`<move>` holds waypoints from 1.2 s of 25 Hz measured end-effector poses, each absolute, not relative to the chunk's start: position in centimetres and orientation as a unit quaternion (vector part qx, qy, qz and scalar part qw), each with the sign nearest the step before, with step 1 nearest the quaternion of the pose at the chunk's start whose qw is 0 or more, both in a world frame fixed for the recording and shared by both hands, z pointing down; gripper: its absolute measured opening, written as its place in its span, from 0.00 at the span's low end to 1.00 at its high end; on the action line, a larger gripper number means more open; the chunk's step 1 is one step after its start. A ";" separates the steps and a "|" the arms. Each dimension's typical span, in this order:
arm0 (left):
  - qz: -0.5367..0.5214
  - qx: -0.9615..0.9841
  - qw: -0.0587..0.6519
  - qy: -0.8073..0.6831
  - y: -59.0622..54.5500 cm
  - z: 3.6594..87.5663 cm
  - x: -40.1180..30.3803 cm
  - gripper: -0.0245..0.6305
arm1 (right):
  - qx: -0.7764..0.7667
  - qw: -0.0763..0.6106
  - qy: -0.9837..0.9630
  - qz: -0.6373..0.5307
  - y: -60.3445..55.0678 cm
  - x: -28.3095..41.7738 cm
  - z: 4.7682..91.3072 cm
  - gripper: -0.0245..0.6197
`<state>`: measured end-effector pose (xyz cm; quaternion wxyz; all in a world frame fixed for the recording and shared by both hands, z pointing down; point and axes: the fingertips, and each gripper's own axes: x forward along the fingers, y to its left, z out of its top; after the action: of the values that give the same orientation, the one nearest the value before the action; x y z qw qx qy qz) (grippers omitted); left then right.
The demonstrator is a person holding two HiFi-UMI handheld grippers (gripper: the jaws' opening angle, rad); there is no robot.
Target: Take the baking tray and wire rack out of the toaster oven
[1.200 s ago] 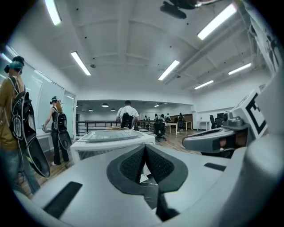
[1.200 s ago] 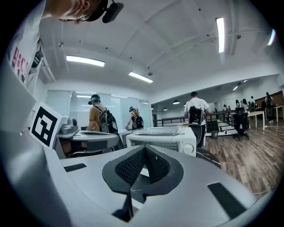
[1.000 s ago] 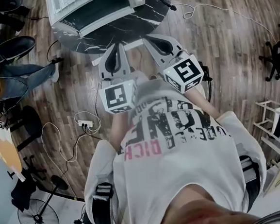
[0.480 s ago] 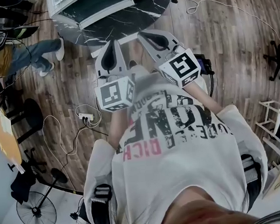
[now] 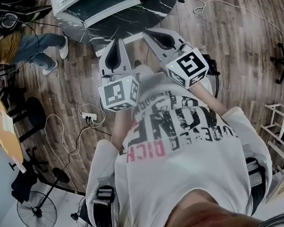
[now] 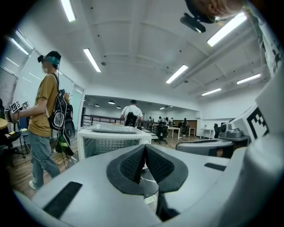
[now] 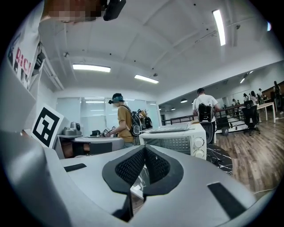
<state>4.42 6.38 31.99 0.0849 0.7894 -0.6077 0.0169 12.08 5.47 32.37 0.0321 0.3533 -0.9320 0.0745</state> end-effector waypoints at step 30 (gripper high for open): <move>0.023 0.784 0.105 -0.611 6.9 32.9 1.6 0.04 | 0.334 0.047 -0.936 0.100 6.2 9.0 33.6 0.04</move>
<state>1.60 6.86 32.85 0.1051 0.7841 -0.6113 0.0230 9.03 6.20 33.58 0.0474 0.3340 -0.9360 0.1005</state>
